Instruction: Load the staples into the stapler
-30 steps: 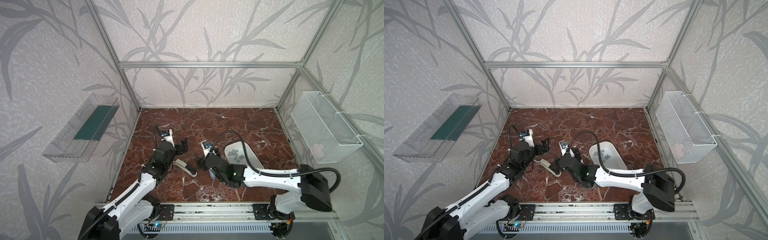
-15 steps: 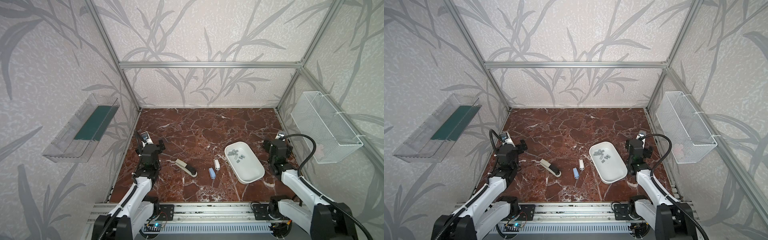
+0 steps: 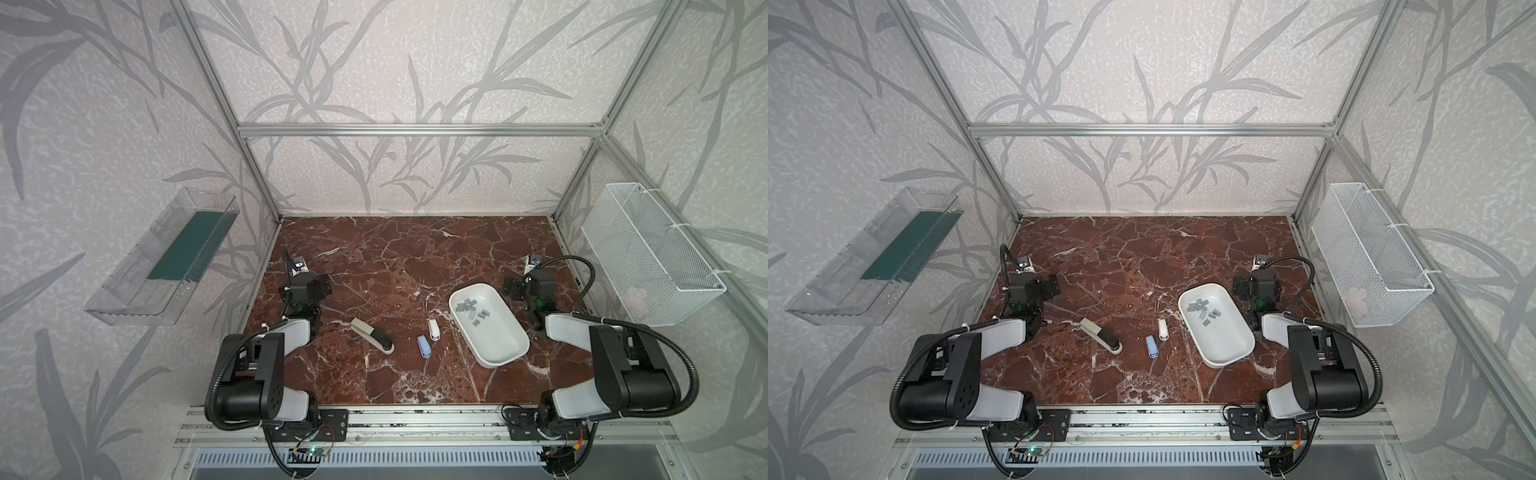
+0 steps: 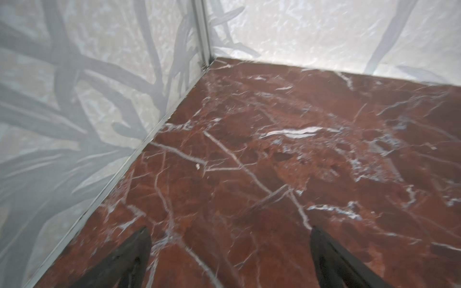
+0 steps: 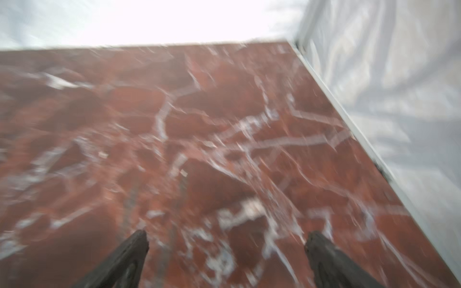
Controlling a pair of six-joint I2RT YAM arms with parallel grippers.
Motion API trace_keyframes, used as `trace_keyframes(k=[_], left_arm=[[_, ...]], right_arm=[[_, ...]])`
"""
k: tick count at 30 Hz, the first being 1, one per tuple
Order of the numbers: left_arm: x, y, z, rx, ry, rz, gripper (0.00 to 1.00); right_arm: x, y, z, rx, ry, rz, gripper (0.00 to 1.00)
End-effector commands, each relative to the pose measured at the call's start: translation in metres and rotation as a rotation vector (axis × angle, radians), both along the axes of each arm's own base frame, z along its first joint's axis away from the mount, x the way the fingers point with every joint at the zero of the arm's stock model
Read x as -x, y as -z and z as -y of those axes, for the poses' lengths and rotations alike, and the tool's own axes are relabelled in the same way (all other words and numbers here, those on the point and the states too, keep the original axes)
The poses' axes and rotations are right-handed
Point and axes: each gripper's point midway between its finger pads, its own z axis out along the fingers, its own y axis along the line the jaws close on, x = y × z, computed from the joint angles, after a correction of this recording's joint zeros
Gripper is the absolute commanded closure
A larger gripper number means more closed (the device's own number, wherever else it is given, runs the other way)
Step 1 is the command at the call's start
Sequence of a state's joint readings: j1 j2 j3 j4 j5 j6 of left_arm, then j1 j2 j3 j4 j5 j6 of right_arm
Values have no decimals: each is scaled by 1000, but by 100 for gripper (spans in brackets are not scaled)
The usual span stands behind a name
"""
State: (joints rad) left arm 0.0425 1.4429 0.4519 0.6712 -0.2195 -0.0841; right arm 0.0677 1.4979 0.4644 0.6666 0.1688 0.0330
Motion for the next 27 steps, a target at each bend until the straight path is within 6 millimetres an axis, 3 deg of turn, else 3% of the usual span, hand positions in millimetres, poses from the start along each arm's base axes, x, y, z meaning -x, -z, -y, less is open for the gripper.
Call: trace_keyframes(k=[1, 3, 6, 27], left_arm=[[-1, 7, 16, 24, 122, 160, 1], [10, 14, 7, 62, 63, 105, 1], [-4, 12, 15, 40, 135, 111, 1], [-2, 14, 14, 52, 137, 101, 1]], right_arm=[[6, -6, -17, 32, -93, 181, 1], [9, -4, -9, 28, -39, 134, 1], [8, -3, -10, 30, -42, 118, 1], [4, -1, -14, 42, -59, 85, 1]])
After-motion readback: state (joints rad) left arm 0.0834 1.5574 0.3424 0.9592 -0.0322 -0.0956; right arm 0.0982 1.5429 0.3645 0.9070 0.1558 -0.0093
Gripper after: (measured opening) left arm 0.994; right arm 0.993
